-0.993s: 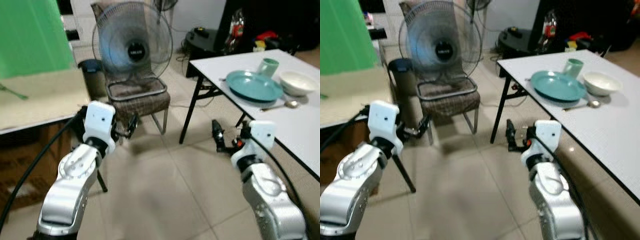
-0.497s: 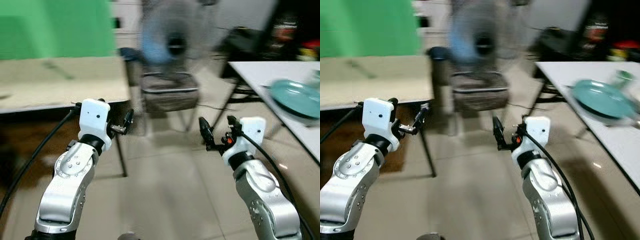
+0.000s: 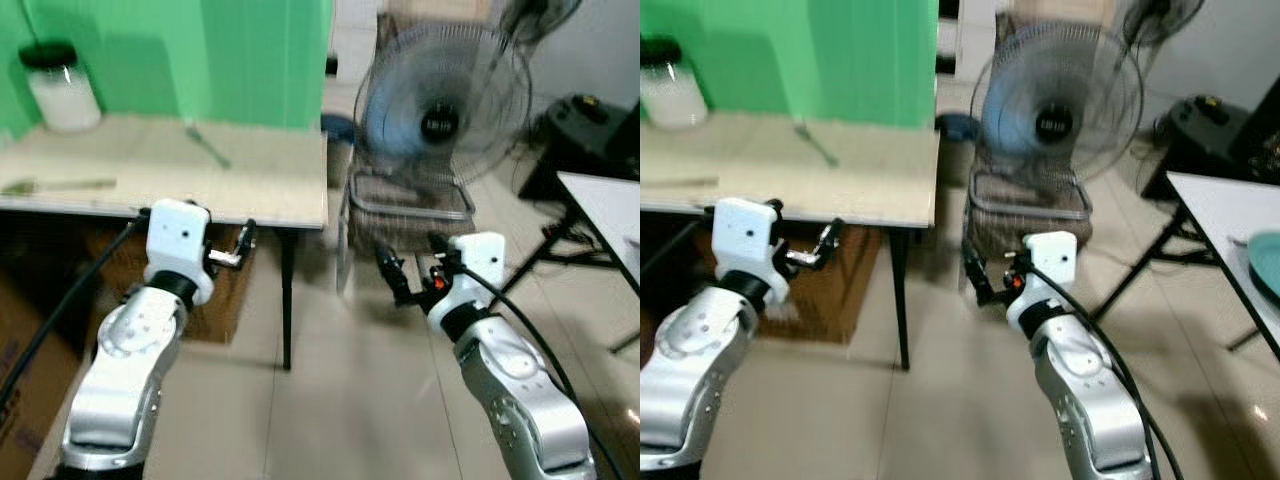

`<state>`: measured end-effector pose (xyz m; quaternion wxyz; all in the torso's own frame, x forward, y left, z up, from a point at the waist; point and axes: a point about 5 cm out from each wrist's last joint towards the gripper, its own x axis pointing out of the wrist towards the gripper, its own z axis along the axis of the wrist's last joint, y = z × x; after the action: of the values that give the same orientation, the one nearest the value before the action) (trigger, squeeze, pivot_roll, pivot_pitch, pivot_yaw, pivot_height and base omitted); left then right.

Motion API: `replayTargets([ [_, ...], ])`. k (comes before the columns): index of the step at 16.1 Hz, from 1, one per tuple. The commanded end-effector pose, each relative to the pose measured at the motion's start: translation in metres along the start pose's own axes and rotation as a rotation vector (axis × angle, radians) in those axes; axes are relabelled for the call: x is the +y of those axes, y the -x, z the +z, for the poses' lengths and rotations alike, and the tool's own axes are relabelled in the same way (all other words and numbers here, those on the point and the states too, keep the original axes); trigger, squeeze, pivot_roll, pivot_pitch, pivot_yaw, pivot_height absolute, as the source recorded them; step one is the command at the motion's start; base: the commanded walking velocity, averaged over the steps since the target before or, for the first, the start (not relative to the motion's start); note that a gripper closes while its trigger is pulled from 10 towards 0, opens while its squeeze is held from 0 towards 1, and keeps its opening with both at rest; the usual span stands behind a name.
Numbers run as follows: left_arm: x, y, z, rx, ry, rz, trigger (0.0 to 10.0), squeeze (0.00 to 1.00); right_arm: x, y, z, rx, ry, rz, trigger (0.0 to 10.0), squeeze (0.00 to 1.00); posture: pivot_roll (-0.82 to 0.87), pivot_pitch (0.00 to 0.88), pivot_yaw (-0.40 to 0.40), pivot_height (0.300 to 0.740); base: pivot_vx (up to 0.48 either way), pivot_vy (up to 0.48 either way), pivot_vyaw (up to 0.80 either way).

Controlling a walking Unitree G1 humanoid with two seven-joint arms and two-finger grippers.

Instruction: Setting the table

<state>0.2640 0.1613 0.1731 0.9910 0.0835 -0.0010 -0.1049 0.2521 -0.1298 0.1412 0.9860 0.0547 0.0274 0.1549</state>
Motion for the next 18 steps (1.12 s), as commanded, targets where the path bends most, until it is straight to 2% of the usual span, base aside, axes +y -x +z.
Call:
replayTargets([
  [1, -0.0021, 0.0003, 0.0012, -0.003, -0.01, -0.013, 10.0, 0.0, -0.0016, -0.0011, -0.0024, 0.021, -0.004, 0.001, 10.0, 0.0, 0.06, 0.0, -0.057, 0.74, 0.368, 0.0, 0.8],
  [11, -0.0034, -0.0017, 0.0017, -0.003, -0.026, -0.036, 10.0, 0.0, -0.0038, -0.0019, -0.0017, 0.011, 0.006, -0.012, 10.0, 0.0, 0.05, 0.0, -0.048, 0.74, 0.371, 0.0, 0.75],
  [18, -0.0068, -0.0006, 0.0, -0.005, -0.029, -0.09, 10.0, 0.0, -0.0082, -0.0047, 0.0015, -0.001, 0.001, -0.033, 10.0, 0.0, 0.06, 0.0, -0.06, 0.74, 0.365, 0.0, 0.0],
])
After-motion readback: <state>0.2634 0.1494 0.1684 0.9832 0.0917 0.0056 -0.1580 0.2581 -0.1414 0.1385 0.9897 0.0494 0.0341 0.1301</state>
